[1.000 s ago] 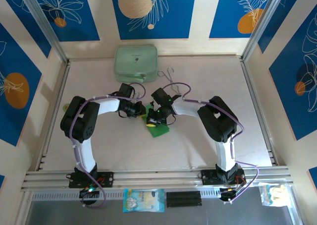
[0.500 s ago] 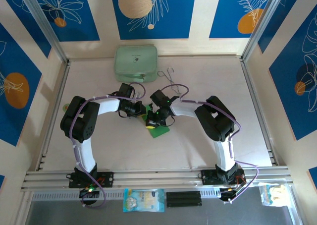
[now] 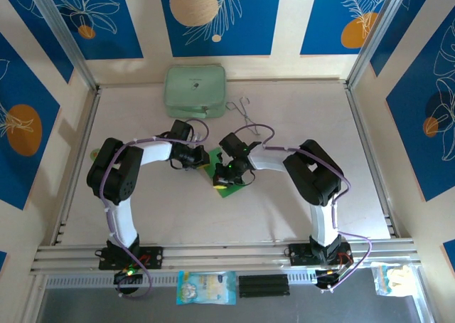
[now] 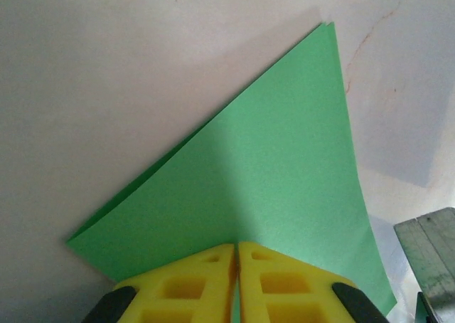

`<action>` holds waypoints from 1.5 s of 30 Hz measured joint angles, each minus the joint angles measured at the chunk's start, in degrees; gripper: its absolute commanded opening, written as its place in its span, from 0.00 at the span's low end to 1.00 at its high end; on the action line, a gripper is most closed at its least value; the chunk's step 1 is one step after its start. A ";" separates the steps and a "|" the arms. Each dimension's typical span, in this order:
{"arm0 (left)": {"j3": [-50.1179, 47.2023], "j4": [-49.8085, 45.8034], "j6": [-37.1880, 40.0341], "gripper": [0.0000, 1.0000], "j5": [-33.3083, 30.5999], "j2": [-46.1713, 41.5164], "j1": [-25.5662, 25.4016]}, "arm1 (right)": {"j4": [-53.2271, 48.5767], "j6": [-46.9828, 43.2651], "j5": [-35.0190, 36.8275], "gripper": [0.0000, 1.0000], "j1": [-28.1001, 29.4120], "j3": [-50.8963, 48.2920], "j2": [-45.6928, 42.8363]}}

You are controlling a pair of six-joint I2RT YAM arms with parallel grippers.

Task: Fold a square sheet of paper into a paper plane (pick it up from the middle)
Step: First fold in half a square sheet of paper at the center of the table.

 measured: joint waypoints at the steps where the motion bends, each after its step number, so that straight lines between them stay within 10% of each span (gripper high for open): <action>1: 0.00 0.00 0.00 0.13 0.00 0.00 0.00 | -0.02 -0.09 -0.02 0.00 0.04 -0.46 -0.33; 21: 0.00 0.07 0.04 0.14 0.63 0.00 0.00 | -6.78 -0.44 1.60 0.00 2.16 -7.56 -14.29; 45: -5.90 3.50 -1.16 0.15 2.51 -7.98 -3.28 | -4.83 -1.27 4.94 0.00 1.14 1.20 -0.74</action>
